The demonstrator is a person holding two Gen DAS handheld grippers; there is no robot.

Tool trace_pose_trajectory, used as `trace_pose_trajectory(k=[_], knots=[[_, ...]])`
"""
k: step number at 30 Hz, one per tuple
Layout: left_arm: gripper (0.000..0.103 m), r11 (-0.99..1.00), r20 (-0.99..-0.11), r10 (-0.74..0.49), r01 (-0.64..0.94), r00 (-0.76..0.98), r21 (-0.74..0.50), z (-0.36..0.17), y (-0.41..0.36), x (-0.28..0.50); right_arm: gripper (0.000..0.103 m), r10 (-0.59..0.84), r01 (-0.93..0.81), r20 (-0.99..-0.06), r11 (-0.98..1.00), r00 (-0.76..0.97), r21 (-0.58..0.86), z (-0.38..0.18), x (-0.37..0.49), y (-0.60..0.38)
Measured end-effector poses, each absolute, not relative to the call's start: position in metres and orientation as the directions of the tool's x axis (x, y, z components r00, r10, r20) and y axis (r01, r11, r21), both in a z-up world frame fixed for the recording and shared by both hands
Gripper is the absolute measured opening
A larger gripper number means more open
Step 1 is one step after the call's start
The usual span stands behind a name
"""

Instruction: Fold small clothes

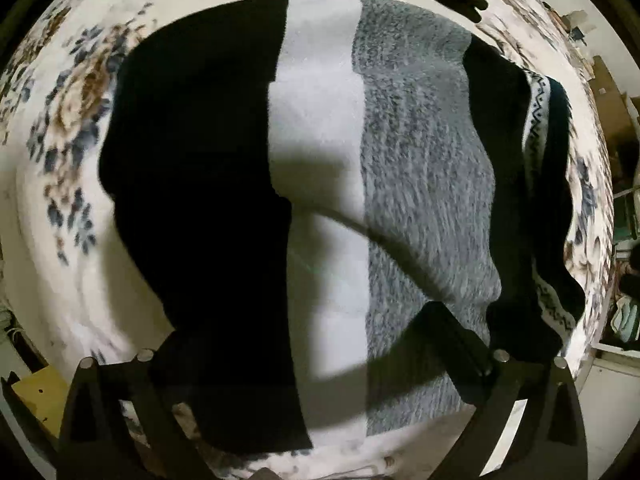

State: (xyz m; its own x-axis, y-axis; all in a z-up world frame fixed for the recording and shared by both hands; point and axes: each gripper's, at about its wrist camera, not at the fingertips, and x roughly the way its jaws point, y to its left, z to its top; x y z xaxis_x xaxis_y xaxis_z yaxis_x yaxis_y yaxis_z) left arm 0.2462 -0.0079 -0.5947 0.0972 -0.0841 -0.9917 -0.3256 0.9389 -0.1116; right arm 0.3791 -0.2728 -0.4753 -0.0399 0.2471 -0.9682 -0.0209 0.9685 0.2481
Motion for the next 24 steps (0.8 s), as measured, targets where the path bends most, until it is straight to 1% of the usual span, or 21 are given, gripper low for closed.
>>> trace_pose_trajectory(k=[3,7,8,9,10,11,13,14,15,17,19,20,21,22,23,24], knots=[[0.103,0.929,-0.989,-0.096,-0.347,0.111,-0.129,-0.597,-0.004,0.248,0.074,0.245,-0.059,-0.969,0.967,-0.043,0.247,-0.500,0.399,-0.249],[0.103,0.911,-0.988,-0.097,-0.388,0.123,-0.137,-0.602,-0.001,0.249,0.074,0.244,-0.115,-0.965,0.960,-0.099,0.255,-0.536,0.414,-0.217],[0.103,0.907,-0.987,-0.092,-0.398,0.131,-0.138,-0.602,-0.001,0.249,0.069,0.222,-0.139,-0.969,0.962,-0.106,0.235,-0.543,0.417,-0.211],[0.103,0.903,-0.989,-0.087,-0.409,0.121,-0.129,-0.603,-0.001,0.251,0.046,0.186,-0.162,-0.978,0.967,-0.092,0.199,-0.547,0.419,-0.208],[0.103,0.902,-0.990,-0.089,-0.413,0.107,-0.125,-0.603,-0.001,0.254,0.032,0.146,-0.167,-0.987,0.974,-0.067,0.155,-0.548,0.422,-0.210],[0.103,0.903,-0.991,-0.090,-0.412,0.099,-0.123,-0.603,-0.001,0.255,0.023,0.101,-0.153,-0.994,0.982,-0.045,0.107,-0.550,0.428,-0.218],[0.103,0.901,-0.990,-0.097,-0.415,0.098,-0.130,-0.596,0.000,0.254,0.023,0.094,-0.078,-0.995,0.992,-0.033,0.097,-0.549,0.438,-0.238],[0.103,0.895,-0.990,-0.100,-0.424,0.104,-0.135,-0.592,0.003,0.252,0.021,0.089,-0.042,-0.995,0.995,-0.037,0.091,-0.549,0.442,-0.248],[0.103,0.885,-0.988,-0.104,-0.442,0.114,-0.144,-0.583,0.008,0.246,0.018,0.034,-0.025,-0.999,0.999,-0.042,0.035,-0.547,0.446,-0.258],[0.103,0.871,-0.985,-0.096,-0.468,0.141,-0.152,-0.568,0.018,0.234,0.018,0.004,-0.027,-0.999,1.000,-0.047,0.005,-0.542,0.450,-0.265],[0.103,0.862,-0.984,-0.056,-0.490,0.170,-0.134,-0.552,0.032,0.216,0.018,0.082,-0.015,-0.994,0.996,-0.077,0.083,-0.529,0.453,-0.269],[0.103,0.858,-0.983,-0.015,-0.504,0.180,-0.105,-0.544,0.042,0.202,0.020,0.134,-0.036,-0.987,0.990,-0.088,0.138,-0.517,0.455,-0.263],[0.103,0.855,-0.983,0.005,-0.511,0.183,-0.091,-0.543,0.045,0.195,0.030,0.167,-0.069,-0.981,0.982,-0.094,0.174,-0.508,0.456,-0.255],[0.103,0.845,-0.983,0.033,-0.530,0.179,-0.068,-0.543,0.055,0.184,0.037,0.203,-0.117,-0.974,0.970,-0.100,0.214,-0.498,0.457,-0.242],[0.103,0.838,-0.984,0.042,-0.543,0.174,-0.060,-0.546,0.062,0.177,0.048,0.243,-0.190,-0.963,0.947,-0.113,0.261,-0.486,0.458,-0.219],[0.103,0.827,-0.985,0.023,-0.557,0.171,-0.077,-0.555,0.070,0.170,0.055,0.268,-0.257,-0.955,0.921,-0.129,0.293,-0.478,0.459,-0.197]])
